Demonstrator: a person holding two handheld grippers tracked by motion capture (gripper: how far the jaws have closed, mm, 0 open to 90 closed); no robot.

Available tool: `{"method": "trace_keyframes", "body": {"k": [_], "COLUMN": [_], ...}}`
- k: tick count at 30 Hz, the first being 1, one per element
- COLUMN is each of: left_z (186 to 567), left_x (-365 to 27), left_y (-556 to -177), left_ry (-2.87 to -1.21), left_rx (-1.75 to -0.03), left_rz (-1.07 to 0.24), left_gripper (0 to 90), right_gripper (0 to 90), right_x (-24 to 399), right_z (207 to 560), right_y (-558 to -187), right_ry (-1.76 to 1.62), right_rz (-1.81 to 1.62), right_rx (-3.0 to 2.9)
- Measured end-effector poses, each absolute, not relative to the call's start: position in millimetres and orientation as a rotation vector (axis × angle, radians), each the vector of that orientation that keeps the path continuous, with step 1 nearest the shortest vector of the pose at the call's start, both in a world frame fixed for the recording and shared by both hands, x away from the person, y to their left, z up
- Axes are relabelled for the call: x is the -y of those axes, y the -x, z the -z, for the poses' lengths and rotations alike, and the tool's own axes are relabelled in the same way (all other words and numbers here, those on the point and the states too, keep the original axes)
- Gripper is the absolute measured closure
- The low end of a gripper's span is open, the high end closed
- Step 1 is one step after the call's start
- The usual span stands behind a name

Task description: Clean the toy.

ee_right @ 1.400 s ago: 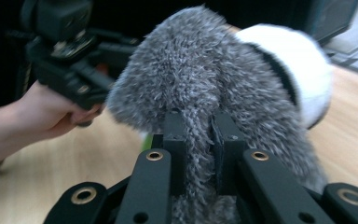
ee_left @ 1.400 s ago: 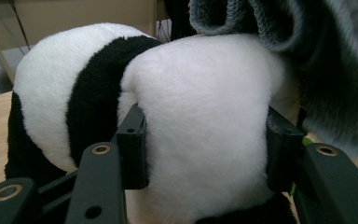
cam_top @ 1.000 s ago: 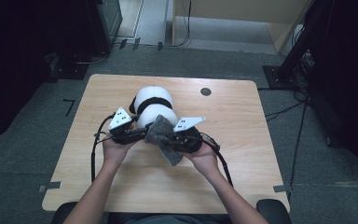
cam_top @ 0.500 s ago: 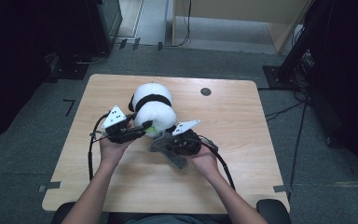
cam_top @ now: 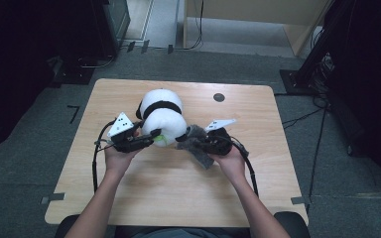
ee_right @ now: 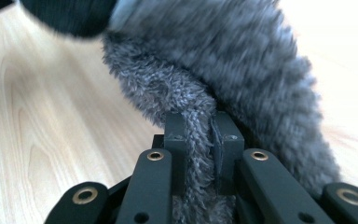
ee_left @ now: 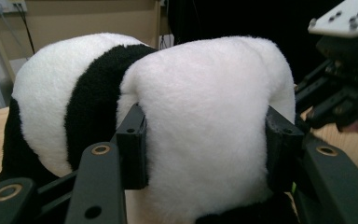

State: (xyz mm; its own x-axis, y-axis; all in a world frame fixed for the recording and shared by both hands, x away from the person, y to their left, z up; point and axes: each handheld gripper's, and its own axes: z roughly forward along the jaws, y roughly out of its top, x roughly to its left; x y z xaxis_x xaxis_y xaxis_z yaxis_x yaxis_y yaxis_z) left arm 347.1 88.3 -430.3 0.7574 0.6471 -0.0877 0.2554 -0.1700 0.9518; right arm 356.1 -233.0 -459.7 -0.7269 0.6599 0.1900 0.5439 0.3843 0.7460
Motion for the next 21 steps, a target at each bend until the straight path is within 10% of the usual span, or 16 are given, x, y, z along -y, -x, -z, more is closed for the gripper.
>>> {"method": "trace_keyframes", "body": {"k": [21], "left_z": [437.8], "left_x": [-69.0], "left_y": [-342.4], "left_ry": [-1.806], "left_rx": [-0.678], "left_rz": [-0.402], "left_gripper": [45.4], "right_gripper": [80.3], "right_x": [230.2], "right_z": [393.0], "right_y": [-326.6], "right_ry": [-0.906], "right_rz": [-1.698], "right_rx": [-2.288]}}
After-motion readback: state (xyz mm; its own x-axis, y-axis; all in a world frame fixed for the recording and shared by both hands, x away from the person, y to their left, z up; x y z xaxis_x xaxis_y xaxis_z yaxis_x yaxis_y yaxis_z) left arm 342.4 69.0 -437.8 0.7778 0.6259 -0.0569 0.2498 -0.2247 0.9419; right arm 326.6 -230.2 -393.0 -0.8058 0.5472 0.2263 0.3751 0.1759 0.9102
